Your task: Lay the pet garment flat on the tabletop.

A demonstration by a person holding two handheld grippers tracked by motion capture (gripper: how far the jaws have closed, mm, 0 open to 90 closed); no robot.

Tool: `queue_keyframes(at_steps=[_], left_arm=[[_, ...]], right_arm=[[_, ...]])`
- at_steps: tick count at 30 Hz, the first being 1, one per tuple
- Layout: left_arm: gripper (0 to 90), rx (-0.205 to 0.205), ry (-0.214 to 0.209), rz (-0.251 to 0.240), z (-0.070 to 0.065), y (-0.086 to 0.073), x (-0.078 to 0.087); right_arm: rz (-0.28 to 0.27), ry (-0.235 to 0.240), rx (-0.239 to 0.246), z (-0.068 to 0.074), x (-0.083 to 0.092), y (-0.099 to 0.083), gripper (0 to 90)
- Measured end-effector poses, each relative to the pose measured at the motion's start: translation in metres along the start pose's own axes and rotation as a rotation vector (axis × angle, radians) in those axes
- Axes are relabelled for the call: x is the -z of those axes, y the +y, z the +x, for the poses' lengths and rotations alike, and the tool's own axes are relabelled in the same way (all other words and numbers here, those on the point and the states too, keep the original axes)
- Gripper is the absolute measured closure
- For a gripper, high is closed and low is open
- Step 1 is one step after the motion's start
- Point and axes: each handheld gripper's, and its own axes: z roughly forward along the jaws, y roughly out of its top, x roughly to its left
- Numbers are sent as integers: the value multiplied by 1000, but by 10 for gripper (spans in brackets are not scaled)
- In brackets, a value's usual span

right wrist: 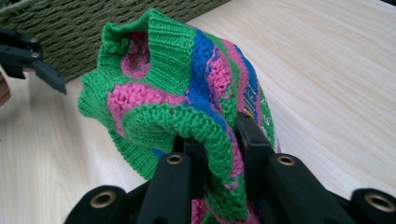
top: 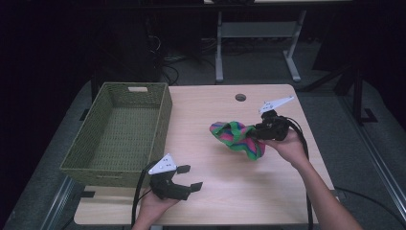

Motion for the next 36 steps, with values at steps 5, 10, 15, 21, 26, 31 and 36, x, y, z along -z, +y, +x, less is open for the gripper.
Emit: queue_keyframes(at_steps=[5,10,15,21,26,31,36], left_arm=[[197,3,11,-10,0,0,1],[197,3,12,-13,0,0,2],[197,0,12,-15,0,0,3],[192,8,19,-30,0,0,5],[193,5,21,-25,1,0,5],[192,7,21,-29,1,0,6],[192,8,22,-29,1,0,7]], right_arm=[[-12,22,18,10,4,-2,768],[-4,31,23,17,6,-5,769],[-4,37,31,22,6,-9,768],[4,37,34,29,8,-15,768],[1,38,28,31,8,-20,768],[4,46,26,36,7,-24,768],[7,56,24,40,3,-29,767]])
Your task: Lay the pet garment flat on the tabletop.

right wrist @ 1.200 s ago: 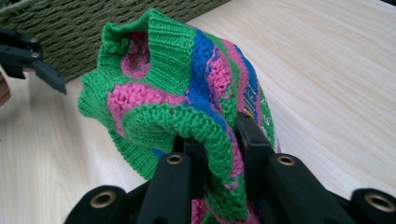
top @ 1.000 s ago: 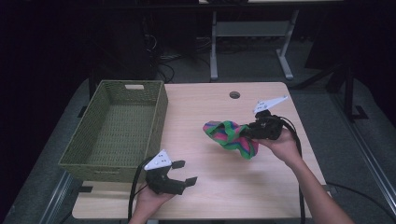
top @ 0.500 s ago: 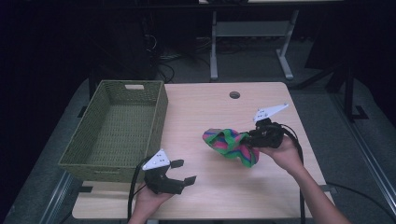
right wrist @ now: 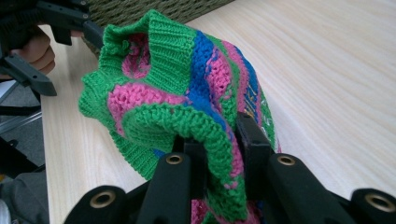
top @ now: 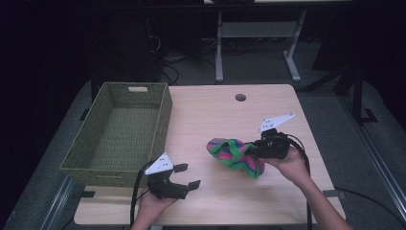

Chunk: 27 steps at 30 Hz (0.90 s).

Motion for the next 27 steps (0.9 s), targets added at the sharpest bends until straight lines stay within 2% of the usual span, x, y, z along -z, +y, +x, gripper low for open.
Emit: queue_keyframes(at_steps=[3,10,16,17,22,27], left_arm=[[192,2,-1,0,0,0,0],[192,3,1,-2,0,0,0],[192,4,2,-2,0,0,0],[192,5,1,-4,0,0,1],[192,6,0,-1,0,0,0],[193,4,-1,-4,0,0,0]], right_arm=[[12,-14,12,3,-3,-2,768],[37,-21,-10,5,-12,-10,766],[50,-6,-29,6,-22,-17,765],[56,-1,-44,6,-24,-19,765],[74,-8,-44,7,-31,-24,764],[96,4,-63,10,-43,-33,758]])
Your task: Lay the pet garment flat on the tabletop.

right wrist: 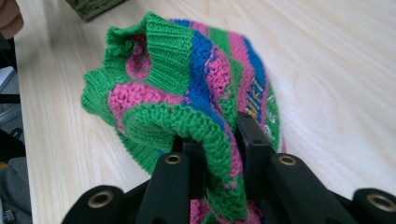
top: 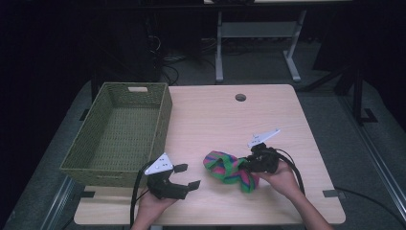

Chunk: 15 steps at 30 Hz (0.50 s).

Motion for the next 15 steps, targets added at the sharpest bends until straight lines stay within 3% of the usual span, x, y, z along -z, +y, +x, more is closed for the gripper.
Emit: queue_keyframes(at_steps=[15], left_arm=[[193,4,0,0,1,0,0]], right_arm=[[50,-5,8,12,-19,-8,637]])
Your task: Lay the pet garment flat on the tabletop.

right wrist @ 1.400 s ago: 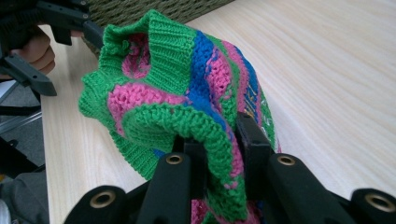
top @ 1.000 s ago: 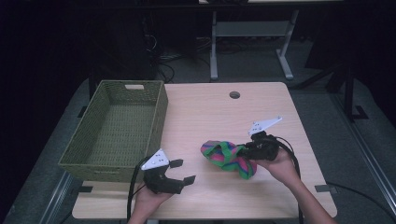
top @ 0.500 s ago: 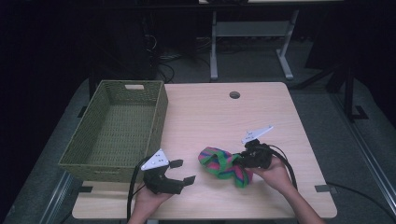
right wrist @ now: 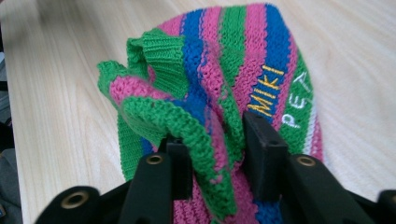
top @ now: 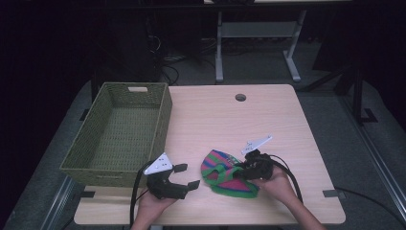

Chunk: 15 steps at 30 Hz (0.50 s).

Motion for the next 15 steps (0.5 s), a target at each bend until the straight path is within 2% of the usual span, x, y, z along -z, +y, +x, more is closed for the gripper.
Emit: queue_keyframes(at_steps=[6,7,10,15], left_arm=[[193,-9,-1,4,-1,0,0],[193,-4,-1,1,-1,0,0],[193,-2,-2,0,0,0,0],[193,-4,0,-3,0,0,1]], right_arm=[[3,1,-3,1,-1,-5,559],[4,-4,-9,2,0,-5,523],[0,0,7,3,2,-5,508],[12,-1,22,7,7,-6,411]])
